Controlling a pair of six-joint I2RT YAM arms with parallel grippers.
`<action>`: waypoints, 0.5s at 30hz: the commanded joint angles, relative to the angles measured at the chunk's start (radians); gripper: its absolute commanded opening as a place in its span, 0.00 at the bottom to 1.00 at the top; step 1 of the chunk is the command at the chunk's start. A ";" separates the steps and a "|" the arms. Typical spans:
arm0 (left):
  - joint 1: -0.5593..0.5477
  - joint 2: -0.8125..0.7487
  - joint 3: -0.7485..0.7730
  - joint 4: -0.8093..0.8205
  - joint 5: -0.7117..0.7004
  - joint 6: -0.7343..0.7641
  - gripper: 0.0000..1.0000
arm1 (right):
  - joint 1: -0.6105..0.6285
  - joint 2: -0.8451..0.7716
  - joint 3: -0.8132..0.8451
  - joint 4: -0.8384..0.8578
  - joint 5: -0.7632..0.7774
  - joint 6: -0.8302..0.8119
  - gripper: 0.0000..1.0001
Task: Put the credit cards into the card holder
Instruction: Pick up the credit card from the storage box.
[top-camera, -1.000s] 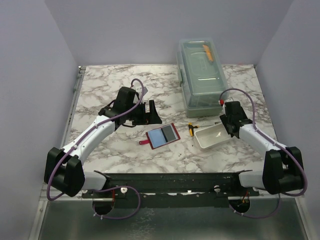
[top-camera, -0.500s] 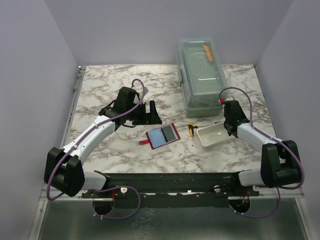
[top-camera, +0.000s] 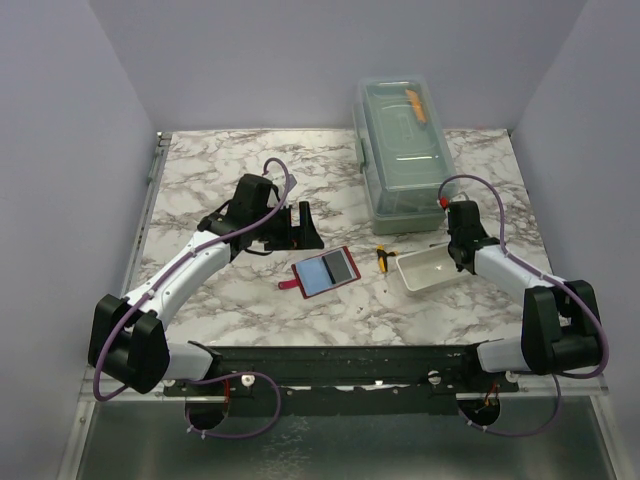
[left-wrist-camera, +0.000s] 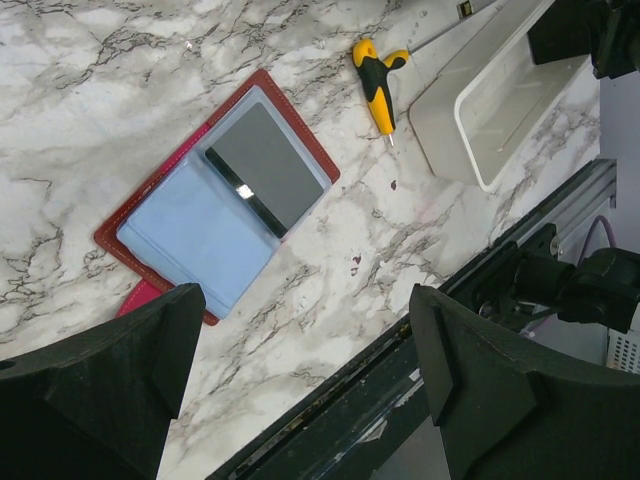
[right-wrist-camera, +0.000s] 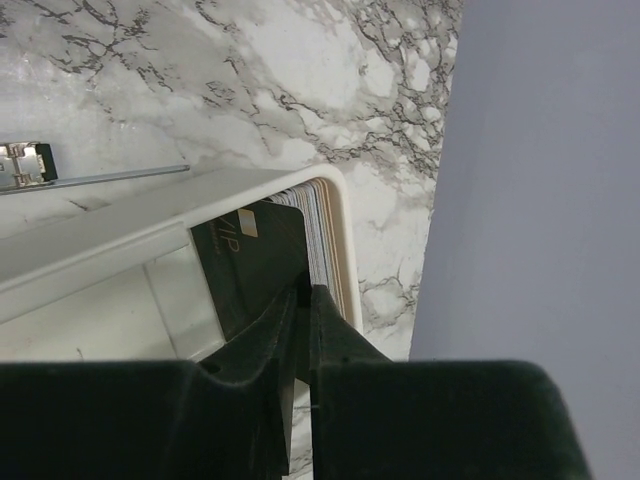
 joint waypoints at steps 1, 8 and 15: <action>-0.004 -0.020 -0.014 -0.005 -0.011 0.017 0.91 | -0.006 0.013 0.037 -0.067 -0.041 0.049 0.06; -0.004 -0.017 -0.017 -0.003 -0.012 0.018 0.91 | -0.006 -0.012 0.082 -0.217 -0.083 0.123 0.00; -0.003 -0.005 -0.022 0.004 0.000 0.013 0.91 | -0.006 -0.052 0.113 -0.333 -0.169 0.189 0.00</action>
